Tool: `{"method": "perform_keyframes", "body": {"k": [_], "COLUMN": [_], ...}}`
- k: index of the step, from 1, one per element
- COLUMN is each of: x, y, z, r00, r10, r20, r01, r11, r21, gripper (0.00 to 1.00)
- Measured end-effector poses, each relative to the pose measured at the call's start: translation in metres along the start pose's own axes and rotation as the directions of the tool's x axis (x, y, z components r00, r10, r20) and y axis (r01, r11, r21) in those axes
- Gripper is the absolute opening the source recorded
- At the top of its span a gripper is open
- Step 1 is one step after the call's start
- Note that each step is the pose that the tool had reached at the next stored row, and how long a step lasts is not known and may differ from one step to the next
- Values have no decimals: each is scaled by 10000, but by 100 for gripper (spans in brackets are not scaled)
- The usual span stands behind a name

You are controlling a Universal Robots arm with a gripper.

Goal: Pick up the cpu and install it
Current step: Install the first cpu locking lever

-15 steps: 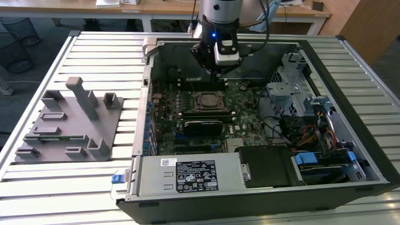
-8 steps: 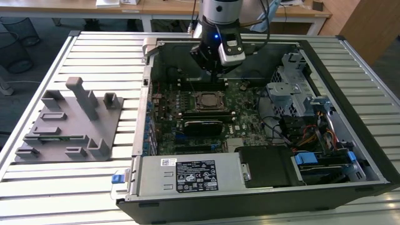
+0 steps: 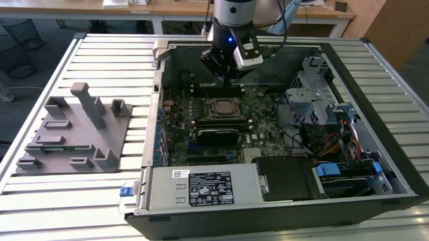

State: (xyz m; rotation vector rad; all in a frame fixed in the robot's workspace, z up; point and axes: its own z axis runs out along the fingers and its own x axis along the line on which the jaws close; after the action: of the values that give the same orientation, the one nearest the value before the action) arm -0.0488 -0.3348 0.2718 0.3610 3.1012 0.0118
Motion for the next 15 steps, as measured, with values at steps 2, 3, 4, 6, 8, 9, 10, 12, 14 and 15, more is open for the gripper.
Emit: {"method": "perform_keyframes", "body": {"k": [2,3,4,6,8,9,10,12,14,15], "x": [73,117,157,228,242,243,243,243,243,244], "y": [-17,-27,-37,-53,-56,-57,-57,-57,-57,-57], "z": [0,-1,-1,0,7,10,13,22,31,36], "r00": [10000,10000,10000,10000,9997,9991,9981,9953,9912,9886], "r10": [-14,-12,-15,-27,-253,-431,-610,-968,-1326,-1505], "r20": [0,0,1,0,-1,-3,-5,-8,-12,-13], "r01": [14,12,15,27,253,431,610,968,1326,1505], "r11": [10000,10000,10000,10000,9997,9991,9981,9953,9912,9886], "r21": [0,0,-1,-2,-7,-10,-13,-19,-26,-29], "gripper": [11,11,11,11,11,11,11,11,11,11]}}
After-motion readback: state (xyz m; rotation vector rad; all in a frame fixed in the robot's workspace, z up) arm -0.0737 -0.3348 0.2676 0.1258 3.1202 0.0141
